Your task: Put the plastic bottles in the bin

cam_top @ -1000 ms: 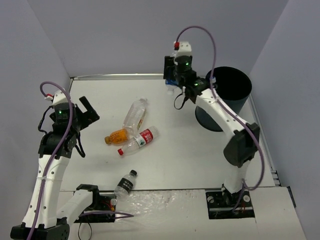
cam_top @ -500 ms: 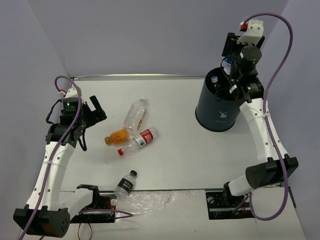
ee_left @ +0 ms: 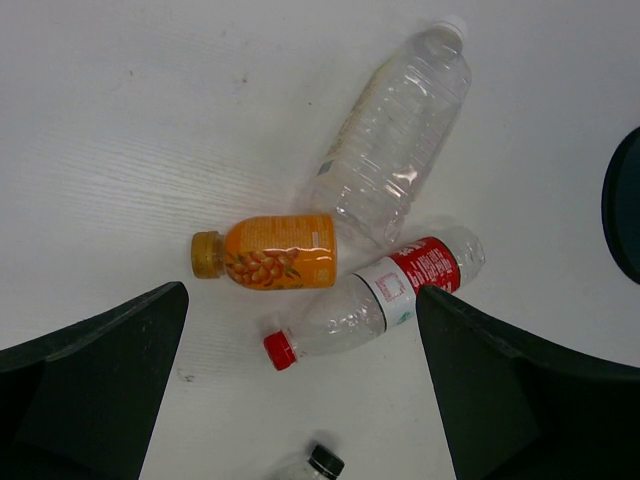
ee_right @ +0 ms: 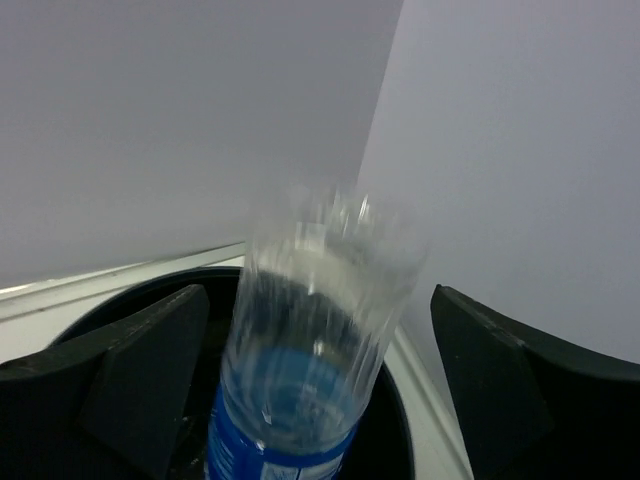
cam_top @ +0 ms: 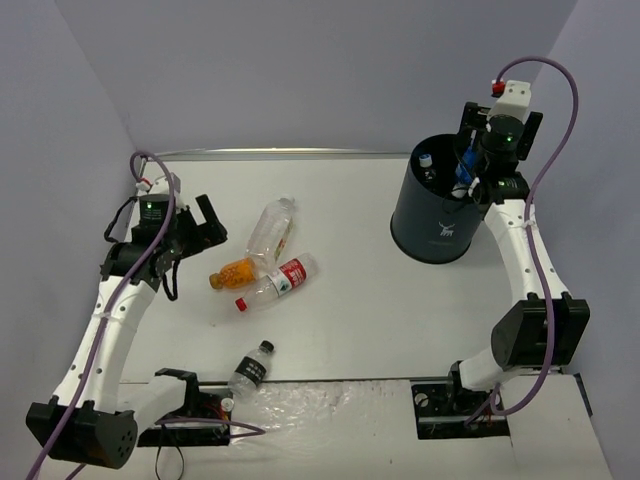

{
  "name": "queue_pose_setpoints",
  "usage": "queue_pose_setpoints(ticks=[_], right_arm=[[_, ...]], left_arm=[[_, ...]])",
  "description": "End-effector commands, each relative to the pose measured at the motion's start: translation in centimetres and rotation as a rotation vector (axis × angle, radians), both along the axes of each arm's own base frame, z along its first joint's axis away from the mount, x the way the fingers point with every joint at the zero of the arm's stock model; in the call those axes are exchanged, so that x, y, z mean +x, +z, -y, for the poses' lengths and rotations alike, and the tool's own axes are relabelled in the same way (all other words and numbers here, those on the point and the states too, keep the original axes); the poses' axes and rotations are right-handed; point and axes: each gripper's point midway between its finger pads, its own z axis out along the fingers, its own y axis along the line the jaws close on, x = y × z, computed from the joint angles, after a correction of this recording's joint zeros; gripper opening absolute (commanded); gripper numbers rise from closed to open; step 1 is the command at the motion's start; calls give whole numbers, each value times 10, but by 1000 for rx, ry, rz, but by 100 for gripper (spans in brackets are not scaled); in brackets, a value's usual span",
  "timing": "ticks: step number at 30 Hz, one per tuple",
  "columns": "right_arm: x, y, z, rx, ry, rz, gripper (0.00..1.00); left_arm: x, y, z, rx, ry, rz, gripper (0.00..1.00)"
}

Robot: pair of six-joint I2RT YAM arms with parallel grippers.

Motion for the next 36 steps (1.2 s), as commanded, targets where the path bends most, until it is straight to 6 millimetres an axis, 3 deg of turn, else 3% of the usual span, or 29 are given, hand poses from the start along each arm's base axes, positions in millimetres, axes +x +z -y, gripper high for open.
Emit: queue_pose_setpoints(ticks=[1,8,14,20,24,31,34,36], right_arm=[[-18,55,-5,59,7,187,100],[-45,80,-11,129,31,234,100],[-65,94,-51,210,249,245,100],[-89,80,-71,323,327,234,100],[-106,52,-85,397,375,207,100],[-125,19,-88,454,373,175,100],[-132,18,-87,471,364,187,100],[-136,12,-85,476,350,184,100]], left_arm=[[-8,0,24,-1,-67,6,97],[-38,-35,54,56,-170,-138,97],[-105,-66,85,31,-318,-293,97],[-158,-107,68,74,-277,-498,97],[-182,-129,80,16,-312,-593,97],[-209,-173,97,37,-365,-716,97],[-214,-179,100,74,-382,-737,97],[-218,-182,106,91,-408,-737,90]])
